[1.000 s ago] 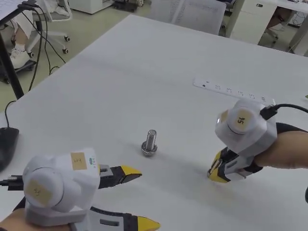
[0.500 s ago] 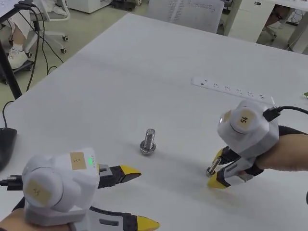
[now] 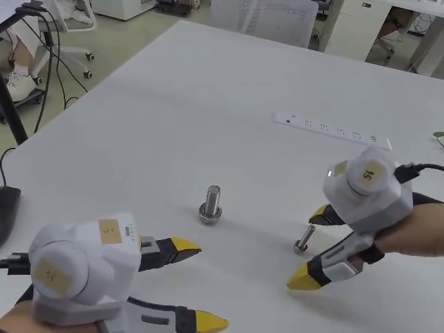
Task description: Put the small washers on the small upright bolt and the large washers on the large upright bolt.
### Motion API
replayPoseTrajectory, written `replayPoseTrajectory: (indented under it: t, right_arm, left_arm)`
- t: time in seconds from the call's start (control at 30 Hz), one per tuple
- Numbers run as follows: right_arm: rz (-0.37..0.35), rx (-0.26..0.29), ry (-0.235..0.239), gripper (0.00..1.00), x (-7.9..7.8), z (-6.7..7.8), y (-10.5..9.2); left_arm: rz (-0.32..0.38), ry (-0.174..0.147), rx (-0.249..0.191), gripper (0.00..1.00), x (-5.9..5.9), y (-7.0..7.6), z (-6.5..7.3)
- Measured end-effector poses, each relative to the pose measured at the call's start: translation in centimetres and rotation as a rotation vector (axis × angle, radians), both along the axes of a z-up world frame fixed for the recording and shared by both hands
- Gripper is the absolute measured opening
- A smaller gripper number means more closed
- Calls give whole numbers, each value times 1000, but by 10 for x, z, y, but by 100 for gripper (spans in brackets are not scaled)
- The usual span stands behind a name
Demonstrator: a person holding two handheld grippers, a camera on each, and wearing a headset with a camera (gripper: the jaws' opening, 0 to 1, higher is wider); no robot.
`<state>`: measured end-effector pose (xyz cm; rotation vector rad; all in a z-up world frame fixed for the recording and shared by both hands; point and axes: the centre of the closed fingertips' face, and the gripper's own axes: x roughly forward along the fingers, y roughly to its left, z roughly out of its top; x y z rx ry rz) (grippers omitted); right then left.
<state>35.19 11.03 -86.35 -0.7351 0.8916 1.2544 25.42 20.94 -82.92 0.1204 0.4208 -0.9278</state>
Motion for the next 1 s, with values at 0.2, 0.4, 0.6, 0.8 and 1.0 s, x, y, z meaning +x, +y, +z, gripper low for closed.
replayPoseTrajectory:
  t: [0.2, 0.4, 0.6, 0.8, 1.0]
  right_arm:
    - [-15, 69, 0, 100, -6, 2, 1]
    - [-44, 125, -6, 100, -10, 8, -2]
    - [-65, 152, -15, 100, -20, 12, -6]
    - [-83, 173, -33, 100, -26, 17, -10]
    - [-102, 199, -36, 100, -37, 22, -13]
  left_arm:
    - [-3, -1, 2, 58, 1, 0, 1]
    - [2, -4, 3, 59, 2, 1, 3]
    - [9, -5, 3, 61, 3, 3, 4]
    - [22, 1, 3, 67, 4, 5, 6]
    - [47, 8, -3, 72, 6, 8, 9]
